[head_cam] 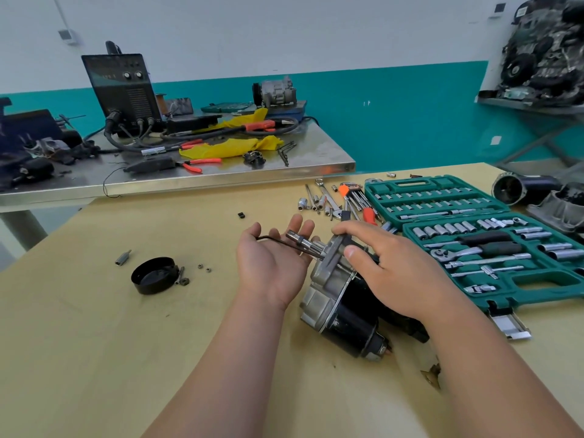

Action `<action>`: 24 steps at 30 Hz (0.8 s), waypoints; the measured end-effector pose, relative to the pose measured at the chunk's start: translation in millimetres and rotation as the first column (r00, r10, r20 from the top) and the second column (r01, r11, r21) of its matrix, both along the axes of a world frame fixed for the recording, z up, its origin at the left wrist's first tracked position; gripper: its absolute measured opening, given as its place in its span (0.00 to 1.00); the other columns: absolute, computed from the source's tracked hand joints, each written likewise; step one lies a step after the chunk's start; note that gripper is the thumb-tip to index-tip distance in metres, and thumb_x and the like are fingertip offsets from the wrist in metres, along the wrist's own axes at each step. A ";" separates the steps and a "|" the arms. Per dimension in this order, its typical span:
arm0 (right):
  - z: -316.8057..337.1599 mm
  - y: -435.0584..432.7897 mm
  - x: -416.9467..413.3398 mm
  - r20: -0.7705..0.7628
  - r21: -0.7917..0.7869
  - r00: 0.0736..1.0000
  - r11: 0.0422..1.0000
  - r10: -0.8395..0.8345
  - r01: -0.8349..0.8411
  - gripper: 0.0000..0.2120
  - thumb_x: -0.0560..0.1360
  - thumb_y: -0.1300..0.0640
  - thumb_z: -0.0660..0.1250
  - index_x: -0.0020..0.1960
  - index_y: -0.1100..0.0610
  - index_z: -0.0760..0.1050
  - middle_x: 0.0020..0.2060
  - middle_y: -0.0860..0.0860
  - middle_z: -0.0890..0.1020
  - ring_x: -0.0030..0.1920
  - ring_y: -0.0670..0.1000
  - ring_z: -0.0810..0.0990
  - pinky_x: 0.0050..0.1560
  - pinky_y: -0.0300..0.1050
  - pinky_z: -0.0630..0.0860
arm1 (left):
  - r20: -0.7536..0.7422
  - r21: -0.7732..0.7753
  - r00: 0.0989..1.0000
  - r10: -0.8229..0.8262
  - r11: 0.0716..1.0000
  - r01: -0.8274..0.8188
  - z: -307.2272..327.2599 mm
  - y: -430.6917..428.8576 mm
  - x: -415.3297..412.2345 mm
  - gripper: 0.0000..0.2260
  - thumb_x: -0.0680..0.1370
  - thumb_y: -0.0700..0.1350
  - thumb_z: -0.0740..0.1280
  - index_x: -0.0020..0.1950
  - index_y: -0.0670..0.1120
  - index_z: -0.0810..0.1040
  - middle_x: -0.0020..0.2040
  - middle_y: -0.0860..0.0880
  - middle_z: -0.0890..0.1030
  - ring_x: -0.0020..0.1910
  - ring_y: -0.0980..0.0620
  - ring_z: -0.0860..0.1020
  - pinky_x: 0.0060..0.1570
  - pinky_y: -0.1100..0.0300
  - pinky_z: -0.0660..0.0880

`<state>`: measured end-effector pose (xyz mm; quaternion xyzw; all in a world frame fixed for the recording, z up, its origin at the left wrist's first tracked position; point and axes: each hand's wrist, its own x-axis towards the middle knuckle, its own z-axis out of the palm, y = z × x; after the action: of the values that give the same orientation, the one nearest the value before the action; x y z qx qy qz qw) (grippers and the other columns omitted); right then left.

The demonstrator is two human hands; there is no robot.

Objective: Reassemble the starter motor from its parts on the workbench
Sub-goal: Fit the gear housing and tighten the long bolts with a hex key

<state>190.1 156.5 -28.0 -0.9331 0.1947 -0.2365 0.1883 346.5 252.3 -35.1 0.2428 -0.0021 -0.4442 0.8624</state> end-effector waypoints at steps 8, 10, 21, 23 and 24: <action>1.0 1.1 0.8 0.008 0.001 1.000 1.000 -0.001 0.001 0.15 0.80 0.42 0.54 0.64 0.28 0.59 0.55 0.25 0.65 0.51 0.33 0.67 0.42 0.32 0.64 | 0.133 0.119 0.989 0.064 0.990 -0.080 -3.5 6.0 -1.8 0.12 0.80 0.54 0.62 0.44 0.48 0.78 0.44 0.49 0.85 0.43 0.45 0.82 0.51 0.50 0.76; 1.4 1.5 0.6 0.005 0.006 1.000 1.000 -0.003 0.003 0.15 0.80 0.42 0.54 0.64 0.28 0.60 0.54 0.25 0.65 0.48 0.32 0.67 0.41 0.31 0.64 | 0.189 0.155 0.980 0.062 0.984 -0.092 -3.3 5.2 -3.0 0.13 0.80 0.56 0.62 0.47 0.49 0.79 0.45 0.50 0.86 0.43 0.47 0.82 0.47 0.51 0.76; 1.5 1.7 0.9 -0.010 -0.001 1.000 1.000 -0.014 0.014 0.15 0.80 0.42 0.54 0.64 0.27 0.59 0.53 0.25 0.65 0.44 0.23 0.64 0.39 0.30 0.63 | 0.321 0.176 0.942 0.101 0.971 -0.164 -4.8 4.9 -3.0 0.16 0.84 0.53 0.56 0.55 0.45 0.78 0.49 0.49 0.86 0.44 0.48 0.83 0.47 0.52 0.76; 1.2 1.3 1.0 -0.006 0.001 1.000 1.000 -0.015 0.015 0.15 0.80 0.42 0.54 0.64 0.27 0.59 0.53 0.25 0.65 0.44 0.22 0.64 0.39 0.30 0.63 | 0.331 0.180 0.938 0.101 0.969 -0.168 -5.2 6.0 -2.2 0.17 0.85 0.53 0.54 0.56 0.44 0.78 0.49 0.49 0.86 0.43 0.48 0.84 0.47 0.52 0.76; 1.1 1.2 1.0 -0.002 0.002 1.000 1.000 -0.015 0.015 0.15 0.80 0.42 0.54 0.64 0.28 0.59 0.53 0.26 0.65 0.44 0.22 0.64 0.39 0.30 0.63 | 0.337 0.186 0.937 0.098 0.968 -0.168 -5.3 6.0 -1.7 0.17 0.85 0.52 0.52 0.57 0.44 0.77 0.49 0.49 0.86 0.43 0.49 0.84 0.47 0.52 0.77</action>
<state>191.1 157.7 -26.9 -0.9317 0.2020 -0.2365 0.1873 344.7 258.3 -40.5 0.4028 -0.0800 -0.3360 0.8476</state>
